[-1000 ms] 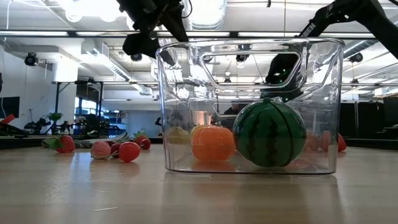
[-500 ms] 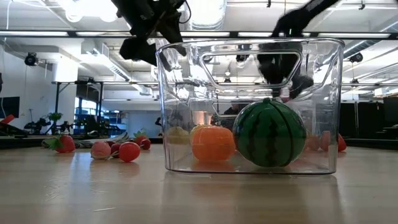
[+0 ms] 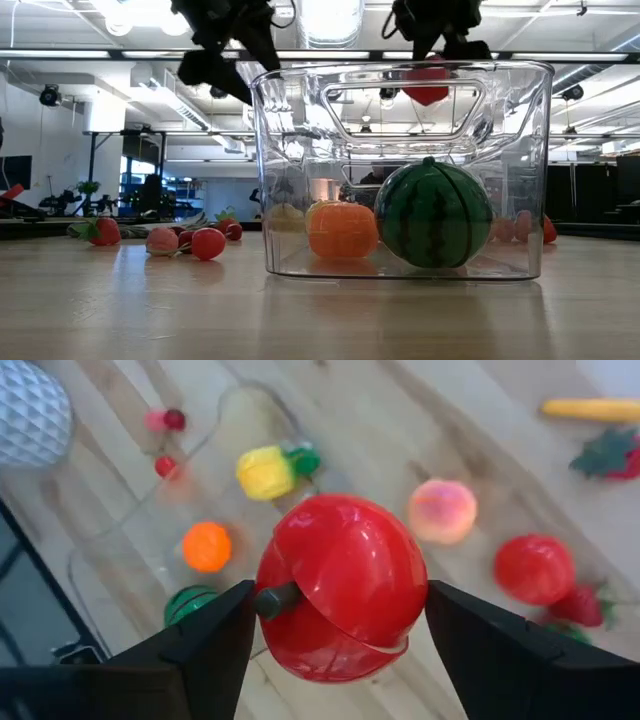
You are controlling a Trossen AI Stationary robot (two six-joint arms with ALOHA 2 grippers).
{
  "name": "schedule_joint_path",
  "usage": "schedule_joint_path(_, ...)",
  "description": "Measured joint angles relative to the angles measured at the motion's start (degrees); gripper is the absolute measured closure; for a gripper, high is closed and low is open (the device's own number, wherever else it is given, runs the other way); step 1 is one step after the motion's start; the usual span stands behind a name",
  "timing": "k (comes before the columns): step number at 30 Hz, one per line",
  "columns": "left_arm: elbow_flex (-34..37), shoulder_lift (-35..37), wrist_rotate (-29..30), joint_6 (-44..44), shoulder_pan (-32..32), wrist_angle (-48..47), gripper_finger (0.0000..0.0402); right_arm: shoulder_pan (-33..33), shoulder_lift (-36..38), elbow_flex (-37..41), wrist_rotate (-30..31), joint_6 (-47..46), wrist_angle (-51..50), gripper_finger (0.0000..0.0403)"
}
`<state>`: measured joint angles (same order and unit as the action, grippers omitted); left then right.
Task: Pick and placing Produce into tupperware
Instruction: Put the top tomato into the transparent bin, then put the strawberry into the transparent bin
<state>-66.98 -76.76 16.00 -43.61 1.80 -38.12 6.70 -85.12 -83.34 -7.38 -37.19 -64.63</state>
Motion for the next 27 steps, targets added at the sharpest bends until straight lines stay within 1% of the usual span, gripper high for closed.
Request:
schedule_joint_path(4,0.07,2.85,1.91,-4.20,2.46,-4.80,0.0109,-5.58,-3.42,0.03,1.24,-2.26,2.68,0.0106)
schedule_joint_path(7,0.34,4.99,4.82,-7.41,4.84,-7.48,0.0109,-8.68,-6.41,0.01,1.75,-2.29,3.39,0.0090)
schedule_joint_path(9,0.60,6.22,6.39,-9.84,6.53,-8.73,0.0109,-10.08,-8.17,-0.06,3.38,-2.81,3.18,0.0078)
schedule_joint_path(11,0.76,7.40,7.77,-12.53,8.39,-10.52,0.0109,-11.36,-9.03,-0.64,7.27,-3.41,3.26,0.0067)
schedule_joint_path(14,0.77,8.05,10.39,-16.62,11.31,-12.99,0.0109,-12.14,-8.28,-1.49,15.03,-6.61,2.79,0.0054)
schedule_joint_path(16,0.83,7.70,11.53,-18.94,13.11,-14.09,0.0109,-10.88,-6.94,-1.65,17.10,-9.69,0.94,0.0050)
schedule_joint_path(19,0.91,7.07,11.71,-20.48,14.92,-14.00,0.0109,-6.33,-5.26,-1.47,16.54,-11.05,-4.27,0.0049)
schedule_joint_path(22,0.92,5.48,11.82,-20.64,15.80,-13.40,0.0109,-0.67,-4.96,-0.59,16.10,-10.67,-13.57,0.0051)
schedule_joint_path(24,0.92,4.43,11.87,-20.75,16.29,-13.31,0.0109,2.94,-4.96,0.56,16.06,-9.63,-17.92,0.0051)
schedule_joint_path(27,0.92,3.12,11.76,-20.77,16.55,-12.97,0.0109,7.35,-4.94,3.45,15.94,-6.99,-19.66,0.0052)
